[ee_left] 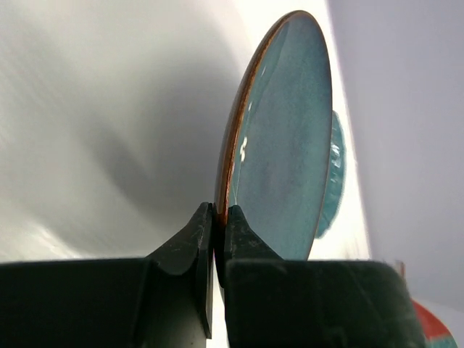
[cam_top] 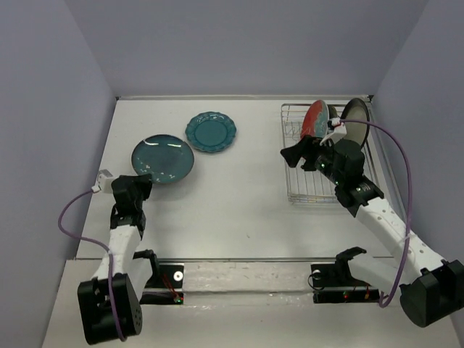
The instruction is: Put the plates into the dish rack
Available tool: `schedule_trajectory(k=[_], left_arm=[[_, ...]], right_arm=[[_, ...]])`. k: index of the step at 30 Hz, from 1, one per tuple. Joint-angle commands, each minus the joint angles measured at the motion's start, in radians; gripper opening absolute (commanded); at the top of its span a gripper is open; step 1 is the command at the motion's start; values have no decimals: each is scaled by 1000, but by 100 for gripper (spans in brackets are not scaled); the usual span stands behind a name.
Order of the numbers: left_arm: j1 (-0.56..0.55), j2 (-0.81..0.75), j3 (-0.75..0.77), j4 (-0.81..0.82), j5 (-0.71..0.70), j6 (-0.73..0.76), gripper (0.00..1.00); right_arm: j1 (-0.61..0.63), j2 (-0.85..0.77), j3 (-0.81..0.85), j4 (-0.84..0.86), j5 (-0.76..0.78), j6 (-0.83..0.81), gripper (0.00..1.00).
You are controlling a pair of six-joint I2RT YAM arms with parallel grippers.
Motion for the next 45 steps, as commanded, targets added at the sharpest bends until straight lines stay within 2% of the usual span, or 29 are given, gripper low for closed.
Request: schedule_trajectory(k=[1, 5, 10, 14, 22, 27, 28, 32, 34, 35, 36, 37, 38, 39, 41, 44, 45], left_arm=[[-6, -194, 51, 86, 260, 43, 6], [-10, -283, 54, 23, 440, 87, 6], [-27, -315, 71, -4, 674, 164, 6], [-40, -326, 88, -3, 790, 211, 6], [-87, -317, 120, 61, 907, 262, 6], [-153, -259, 128, 124, 933, 247, 6], [-197, -234, 135, 130, 930, 255, 6], [-289, -196, 154, 163, 890, 258, 6], [-314, -187, 169, 169, 876, 258, 7], [-316, -185, 174, 169, 868, 258, 10], [-317, -184, 178, 169, 865, 256, 24], [-317, -184, 191, 169, 867, 261, 33], [-319, -187, 194, 169, 862, 267, 43], [-319, -191, 198, 166, 858, 268, 61], [-320, -194, 220, 146, 845, 288, 73], [-325, -194, 292, -3, 760, 402, 87], [-326, -196, 310, -90, 738, 469, 91]], right_arm=[[23, 26, 43, 44, -172, 86, 87], [72, 88, 61, 93, -255, 134, 88], [177, 180, 106, 142, -256, 157, 88], [202, 259, 127, 170, -255, 157, 90], [242, 417, 138, 200, -259, 158, 91], [251, 482, 138, 286, -373, 189, 91], [260, 490, 137, 304, -424, 207, 91], [261, 528, 123, 383, -491, 243, 82], [261, 542, 114, 404, -522, 263, 66], [261, 542, 108, 433, -529, 272, 55], [261, 534, 91, 447, -532, 278, 31], [261, 527, 83, 458, -529, 283, 17], [261, 517, 80, 463, -528, 284, 7], [261, 508, 77, 460, -525, 283, 7], [261, 475, 80, 449, -506, 275, 7], [261, 406, 104, 339, -410, 225, 7], [261, 386, 114, 308, -334, 209, 7]])
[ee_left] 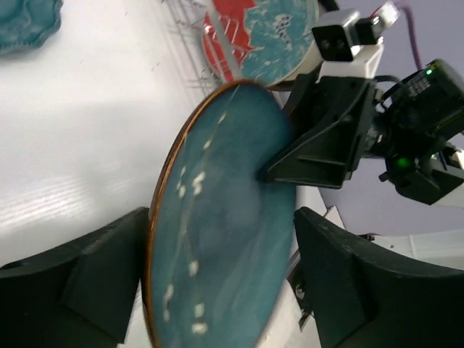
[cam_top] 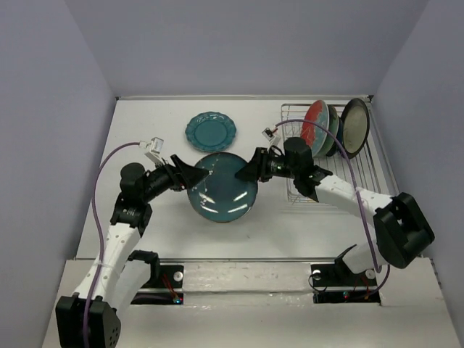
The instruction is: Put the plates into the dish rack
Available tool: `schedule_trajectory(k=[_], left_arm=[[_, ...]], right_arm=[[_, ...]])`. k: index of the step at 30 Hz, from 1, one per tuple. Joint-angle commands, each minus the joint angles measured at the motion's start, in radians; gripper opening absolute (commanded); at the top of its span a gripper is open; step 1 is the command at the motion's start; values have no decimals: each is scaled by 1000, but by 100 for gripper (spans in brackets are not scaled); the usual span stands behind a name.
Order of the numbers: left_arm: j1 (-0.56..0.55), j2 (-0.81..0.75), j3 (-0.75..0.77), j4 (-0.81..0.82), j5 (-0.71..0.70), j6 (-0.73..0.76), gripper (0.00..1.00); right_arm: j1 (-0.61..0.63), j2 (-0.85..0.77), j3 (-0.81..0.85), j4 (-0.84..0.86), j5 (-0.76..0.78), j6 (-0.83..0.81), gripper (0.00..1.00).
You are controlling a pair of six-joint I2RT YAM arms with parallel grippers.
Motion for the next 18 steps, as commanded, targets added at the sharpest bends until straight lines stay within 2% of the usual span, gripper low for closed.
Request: schedule_trajectory(k=[1, 5, 8, 9, 11, 12, 15, 18], left_arm=[[-21, -42, 155, -82, -33, 171, 93], [-21, -67, 223, -238, -149, 303, 95], [-23, -105, 220, -283, -197, 352, 95], [-24, -125, 211, -277, -200, 353, 99], [-24, -136, 207, -276, -197, 358, 99], [-24, -142, 212, -277, -195, 360, 99], [-24, -152, 212, -274, -200, 360, 99], [-26, -154, 212, -277, -194, 360, 99]], right_arm=[[18, -129, 51, -77, 203, -74, 7], [-15, -241, 130, -218, 406, -186, 7], [-36, -331, 214, -332, 687, -281, 7], [-48, -337, 241, -376, 740, -304, 7], [-59, -342, 290, -421, 841, -390, 7], [-59, -332, 339, -433, 966, -456, 7], [-94, -299, 422, -449, 1172, -547, 7], [-157, -249, 474, -447, 1268, -625, 7]])
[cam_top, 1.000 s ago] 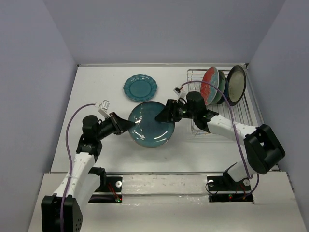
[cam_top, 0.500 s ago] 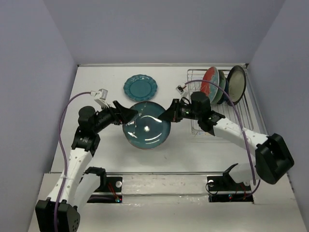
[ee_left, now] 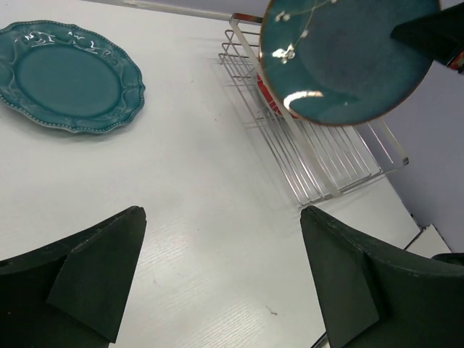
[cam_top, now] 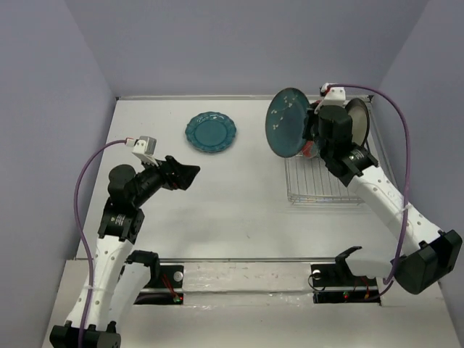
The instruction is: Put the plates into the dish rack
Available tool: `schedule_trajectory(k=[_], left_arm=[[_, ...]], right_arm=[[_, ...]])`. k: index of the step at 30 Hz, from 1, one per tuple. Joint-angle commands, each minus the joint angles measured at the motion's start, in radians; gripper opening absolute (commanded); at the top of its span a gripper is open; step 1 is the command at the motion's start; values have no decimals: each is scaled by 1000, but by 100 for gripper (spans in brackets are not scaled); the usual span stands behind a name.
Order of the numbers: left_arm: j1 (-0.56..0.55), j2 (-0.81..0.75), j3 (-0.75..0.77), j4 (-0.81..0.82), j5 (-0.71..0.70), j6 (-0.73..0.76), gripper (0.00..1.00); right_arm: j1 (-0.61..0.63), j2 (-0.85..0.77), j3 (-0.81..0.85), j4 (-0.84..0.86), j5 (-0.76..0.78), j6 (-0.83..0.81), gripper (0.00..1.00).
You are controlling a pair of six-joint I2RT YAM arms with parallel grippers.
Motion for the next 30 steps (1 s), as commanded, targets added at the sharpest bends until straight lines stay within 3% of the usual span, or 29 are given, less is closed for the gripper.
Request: schedule_trajectory(k=[1, 9, 15, 26, 30], left_arm=[[-14, -11, 30, 5, -3, 32, 99], [-83, -22, 37, -36, -44, 56, 99], [-114, -22, 37, -44, -69, 55, 99], [-118, -2, 39, -47, -99, 38, 99], [-114, 28, 46, -67, -178, 27, 99]], right_arm=[[-76, 44, 177, 134, 302, -159, 7], [-158, 207, 286, 226, 405, -373, 7], [-179, 248, 293, 231, 351, -414, 7], [-179, 297, 165, 231, 252, -309, 7], [-179, 329, 128, 232, 212, -267, 7]])
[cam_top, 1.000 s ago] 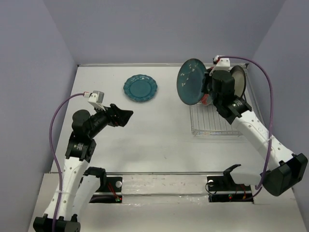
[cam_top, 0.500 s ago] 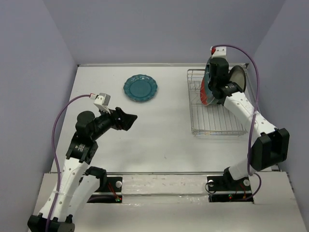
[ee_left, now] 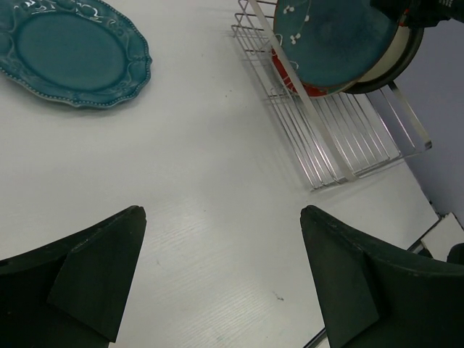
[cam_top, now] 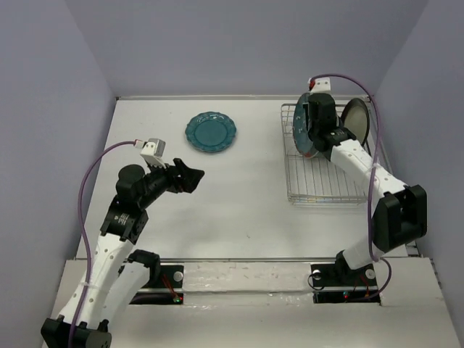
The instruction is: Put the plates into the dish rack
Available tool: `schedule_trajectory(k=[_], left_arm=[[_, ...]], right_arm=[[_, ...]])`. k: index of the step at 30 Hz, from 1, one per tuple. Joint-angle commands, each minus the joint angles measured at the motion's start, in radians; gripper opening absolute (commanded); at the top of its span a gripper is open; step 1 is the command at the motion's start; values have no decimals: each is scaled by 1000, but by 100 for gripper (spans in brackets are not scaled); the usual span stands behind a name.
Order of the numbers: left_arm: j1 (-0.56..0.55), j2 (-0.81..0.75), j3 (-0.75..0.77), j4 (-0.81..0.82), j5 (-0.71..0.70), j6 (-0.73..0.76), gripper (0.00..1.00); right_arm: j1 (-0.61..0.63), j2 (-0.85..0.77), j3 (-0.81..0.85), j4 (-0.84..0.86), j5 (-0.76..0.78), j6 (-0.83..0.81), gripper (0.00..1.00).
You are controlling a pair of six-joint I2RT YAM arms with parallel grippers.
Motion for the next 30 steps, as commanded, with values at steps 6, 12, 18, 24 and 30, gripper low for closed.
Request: schedule_trajectory(k=[6, 12, 18, 24, 30], left_arm=[[6, 79, 48, 6, -57, -29, 99], [18, 75, 48, 11, -74, -25, 99], [30, 75, 47, 11, -77, -23, 99], [38, 81, 48, 13, -62, -22, 99], [41, 70, 47, 13, -65, -19, 99]], right_arm=[[-2, 14, -29, 195, -28, 67, 7], [-2, -48, 60, 186, 23, 34, 7], [-2, -108, 126, 186, 126, -63, 7], [-2, -131, 103, 192, 142, -79, 7], [-2, -102, 48, 193, 123, -40, 7]])
